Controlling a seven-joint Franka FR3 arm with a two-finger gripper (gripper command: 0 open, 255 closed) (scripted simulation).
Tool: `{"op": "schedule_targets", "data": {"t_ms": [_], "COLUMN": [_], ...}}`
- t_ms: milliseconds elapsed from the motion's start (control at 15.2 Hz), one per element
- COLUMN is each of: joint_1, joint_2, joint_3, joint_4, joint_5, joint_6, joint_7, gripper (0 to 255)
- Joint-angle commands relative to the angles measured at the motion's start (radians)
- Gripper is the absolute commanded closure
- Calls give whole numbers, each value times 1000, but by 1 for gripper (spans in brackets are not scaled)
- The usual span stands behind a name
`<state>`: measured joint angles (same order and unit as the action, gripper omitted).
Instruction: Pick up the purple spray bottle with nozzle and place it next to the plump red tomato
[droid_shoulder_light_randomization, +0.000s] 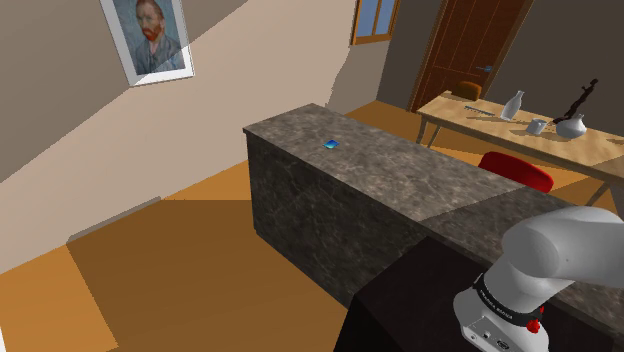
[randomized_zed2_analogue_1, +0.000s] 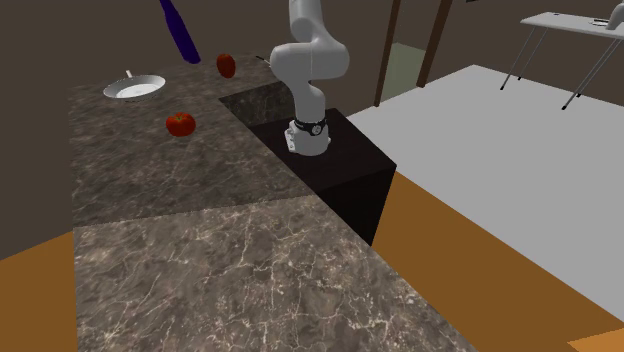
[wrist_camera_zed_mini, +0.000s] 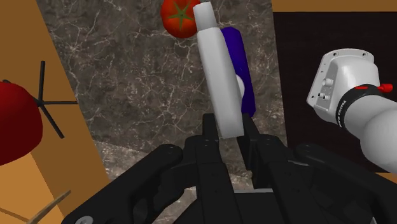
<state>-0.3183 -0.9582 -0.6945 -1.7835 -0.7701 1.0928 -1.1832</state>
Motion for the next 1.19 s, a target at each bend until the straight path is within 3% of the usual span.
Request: {"op": "schedule_targets", "data": {"t_ms": [0, 1122], "joint_1": [-10, -69], "joint_2": [-25, -179], "joint_3": [-2, -60], "joint_4": [-43, -329], "joint_5": [-6, -73], "joint_6": [17, 151], "joint_7": [11, 76], "gripper": [255, 255]}}
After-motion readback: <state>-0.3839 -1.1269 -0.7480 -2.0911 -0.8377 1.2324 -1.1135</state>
